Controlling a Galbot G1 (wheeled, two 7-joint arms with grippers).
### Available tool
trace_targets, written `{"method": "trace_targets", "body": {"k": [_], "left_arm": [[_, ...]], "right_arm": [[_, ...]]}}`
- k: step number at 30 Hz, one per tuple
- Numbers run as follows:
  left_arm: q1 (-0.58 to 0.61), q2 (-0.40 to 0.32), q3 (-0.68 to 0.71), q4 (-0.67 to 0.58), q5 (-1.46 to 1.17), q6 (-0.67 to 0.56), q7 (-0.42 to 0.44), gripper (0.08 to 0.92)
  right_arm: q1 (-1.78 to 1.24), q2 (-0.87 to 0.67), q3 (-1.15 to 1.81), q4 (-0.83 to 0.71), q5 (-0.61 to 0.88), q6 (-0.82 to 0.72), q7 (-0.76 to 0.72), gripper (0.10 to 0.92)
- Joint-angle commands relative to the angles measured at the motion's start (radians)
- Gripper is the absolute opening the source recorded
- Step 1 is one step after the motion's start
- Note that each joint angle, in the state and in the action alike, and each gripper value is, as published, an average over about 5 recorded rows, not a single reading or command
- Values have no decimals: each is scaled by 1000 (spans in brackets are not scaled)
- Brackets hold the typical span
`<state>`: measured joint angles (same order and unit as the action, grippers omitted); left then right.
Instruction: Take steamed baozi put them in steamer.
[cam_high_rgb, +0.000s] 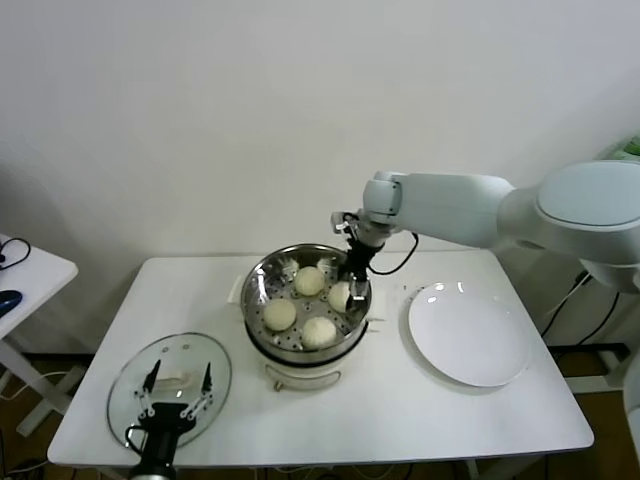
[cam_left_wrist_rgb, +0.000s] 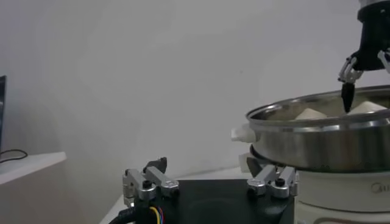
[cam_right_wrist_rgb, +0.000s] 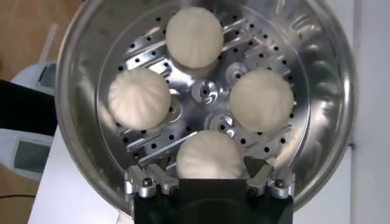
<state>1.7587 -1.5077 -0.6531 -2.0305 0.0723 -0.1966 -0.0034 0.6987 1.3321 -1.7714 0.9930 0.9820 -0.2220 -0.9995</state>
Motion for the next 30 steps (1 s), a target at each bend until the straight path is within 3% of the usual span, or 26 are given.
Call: {"method": "trace_targets", "body": {"k": [1,17,24,30], "left_arm": [[-1,7,-4,1,0,-1,0,823],[6,28,-35,0,-21,-6,-9,823],[21,29,-34,-40,-16,-6,2,823],[41,30,-22,-73,11,-3,2,823]], "right_arm": [[66,-102,119,82,-10,14,43,823],[-172,-548,664,327,-166,-32,248,823],[-602,-710,1110,472,-313,11,438,823],[-1048,-720,1501,589,-415,87,607,823]]}}
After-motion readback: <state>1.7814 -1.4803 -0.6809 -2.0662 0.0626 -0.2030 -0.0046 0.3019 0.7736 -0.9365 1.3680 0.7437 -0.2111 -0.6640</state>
